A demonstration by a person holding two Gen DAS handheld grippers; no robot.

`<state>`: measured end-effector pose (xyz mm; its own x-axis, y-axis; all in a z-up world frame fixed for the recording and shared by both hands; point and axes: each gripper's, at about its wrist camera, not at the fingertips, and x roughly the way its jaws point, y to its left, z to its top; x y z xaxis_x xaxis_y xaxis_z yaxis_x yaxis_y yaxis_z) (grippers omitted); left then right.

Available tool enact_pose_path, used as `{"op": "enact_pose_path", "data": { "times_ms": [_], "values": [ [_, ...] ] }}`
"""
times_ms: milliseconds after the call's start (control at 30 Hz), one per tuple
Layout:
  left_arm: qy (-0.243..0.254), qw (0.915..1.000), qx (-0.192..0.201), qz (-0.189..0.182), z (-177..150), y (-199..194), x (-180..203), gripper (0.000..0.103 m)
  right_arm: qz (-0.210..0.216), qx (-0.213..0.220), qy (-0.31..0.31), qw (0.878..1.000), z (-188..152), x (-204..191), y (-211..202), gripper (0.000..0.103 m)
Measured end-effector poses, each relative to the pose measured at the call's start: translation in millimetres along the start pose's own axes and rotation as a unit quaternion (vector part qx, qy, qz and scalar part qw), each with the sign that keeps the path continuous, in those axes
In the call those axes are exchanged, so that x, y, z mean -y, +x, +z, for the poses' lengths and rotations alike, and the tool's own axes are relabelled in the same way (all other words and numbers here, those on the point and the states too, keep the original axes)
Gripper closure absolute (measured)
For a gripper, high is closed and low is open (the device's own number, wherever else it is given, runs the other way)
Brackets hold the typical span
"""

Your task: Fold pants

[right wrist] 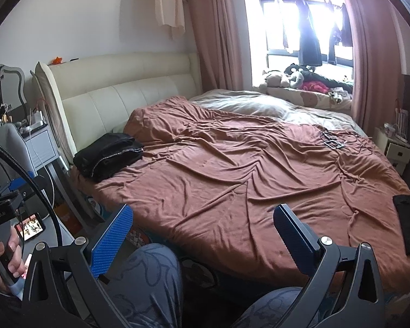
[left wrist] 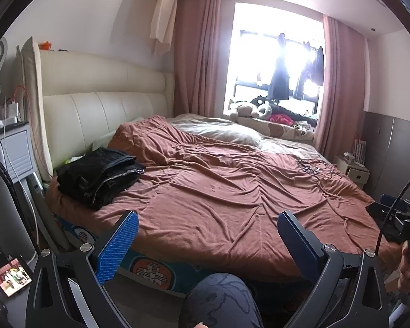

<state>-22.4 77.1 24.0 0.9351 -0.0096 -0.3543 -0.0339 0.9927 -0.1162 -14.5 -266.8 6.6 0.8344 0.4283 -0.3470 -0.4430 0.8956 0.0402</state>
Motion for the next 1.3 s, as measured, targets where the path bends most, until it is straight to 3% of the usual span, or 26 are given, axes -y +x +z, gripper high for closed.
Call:
{"op": "enact_pose_path", "data": {
  "times_ms": [167,1300],
  "values": [
    [0.01,0.9999,-0.002,0.013,-1,1,6,0.0,-0.003,-0.003,-0.005,1.0,0,-3,0,0.0],
    [0.016,0.9998,0.0,-0.009,9,3,21,0.0,-0.014,0.003,0.019,1.0,4,19,-6,0.0]
  ]
}}
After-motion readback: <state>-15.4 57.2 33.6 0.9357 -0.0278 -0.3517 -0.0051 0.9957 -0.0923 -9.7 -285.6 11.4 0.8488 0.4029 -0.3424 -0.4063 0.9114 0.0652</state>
